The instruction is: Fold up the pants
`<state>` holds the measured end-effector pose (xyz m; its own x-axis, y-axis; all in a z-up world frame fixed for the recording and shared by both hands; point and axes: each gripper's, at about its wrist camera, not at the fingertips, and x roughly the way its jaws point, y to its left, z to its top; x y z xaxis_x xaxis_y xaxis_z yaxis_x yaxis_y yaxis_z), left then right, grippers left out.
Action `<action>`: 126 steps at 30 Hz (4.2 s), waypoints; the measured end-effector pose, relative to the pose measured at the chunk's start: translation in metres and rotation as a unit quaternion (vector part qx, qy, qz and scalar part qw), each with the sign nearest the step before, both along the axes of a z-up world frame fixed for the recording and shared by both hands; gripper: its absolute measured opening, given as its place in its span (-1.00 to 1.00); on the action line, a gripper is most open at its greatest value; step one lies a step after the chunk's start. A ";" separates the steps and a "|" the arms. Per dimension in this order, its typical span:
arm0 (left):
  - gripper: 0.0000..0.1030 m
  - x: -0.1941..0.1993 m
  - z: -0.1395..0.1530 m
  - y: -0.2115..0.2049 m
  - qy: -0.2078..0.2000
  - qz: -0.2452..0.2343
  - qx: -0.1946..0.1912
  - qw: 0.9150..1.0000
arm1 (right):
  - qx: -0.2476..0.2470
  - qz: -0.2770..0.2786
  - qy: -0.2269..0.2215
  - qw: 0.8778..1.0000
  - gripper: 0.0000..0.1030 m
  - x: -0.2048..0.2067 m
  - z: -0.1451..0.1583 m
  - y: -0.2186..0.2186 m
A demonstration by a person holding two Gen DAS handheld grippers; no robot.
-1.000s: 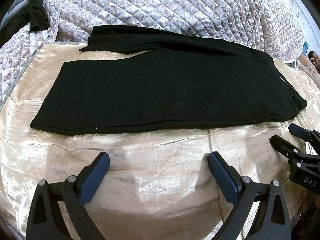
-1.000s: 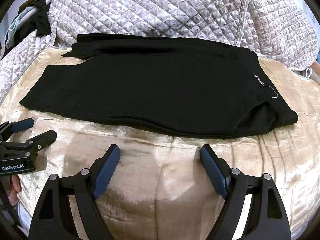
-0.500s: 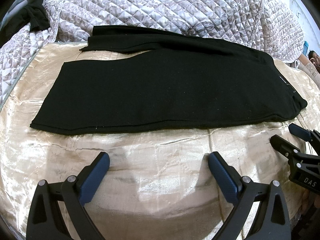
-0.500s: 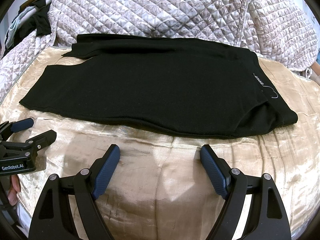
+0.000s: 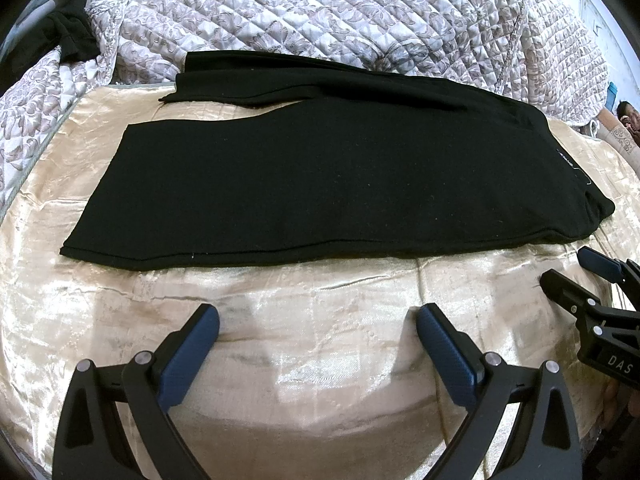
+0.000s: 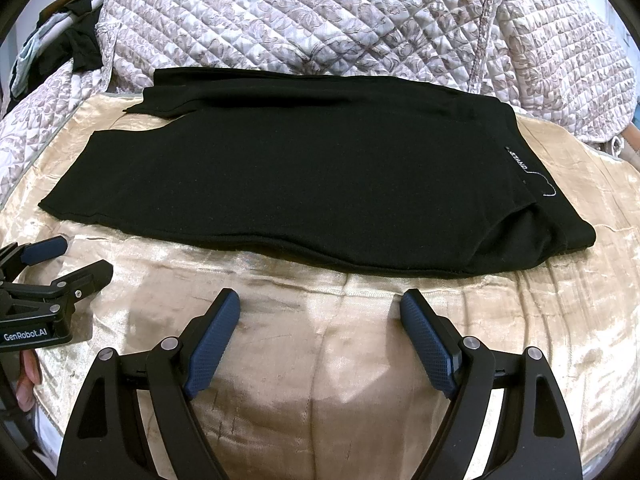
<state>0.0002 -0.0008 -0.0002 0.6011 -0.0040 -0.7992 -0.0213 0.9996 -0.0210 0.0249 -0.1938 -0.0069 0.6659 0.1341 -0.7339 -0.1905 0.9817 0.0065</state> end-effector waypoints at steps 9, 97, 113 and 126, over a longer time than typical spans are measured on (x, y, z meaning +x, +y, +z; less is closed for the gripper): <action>0.95 0.000 0.000 0.000 0.000 0.000 0.000 1.000 | 0.000 0.001 0.001 1.000 0.60 -0.002 0.000 0.001; 0.87 -0.001 0.005 0.093 -0.015 0.112 -0.142 0.983 | 0.192 -0.132 0.018 0.972 0.60 0.017 0.013 -0.120; 0.35 0.030 -0.001 0.128 -0.052 0.154 -0.191 0.968 | 0.330 -0.191 0.000 0.924 0.01 0.068 0.004 -0.173; -0.93 0.041 0.009 0.136 -0.048 0.182 -0.162 0.969 | 0.336 -0.208 -0.003 0.919 -0.90 0.070 0.005 -0.186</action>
<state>0.0412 0.1355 0.0084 0.6810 -0.0193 -0.7320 -0.3533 0.8669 -0.3516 0.0949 -0.3793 -0.0023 0.7657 0.2884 -0.5748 0.1979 0.7448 0.6373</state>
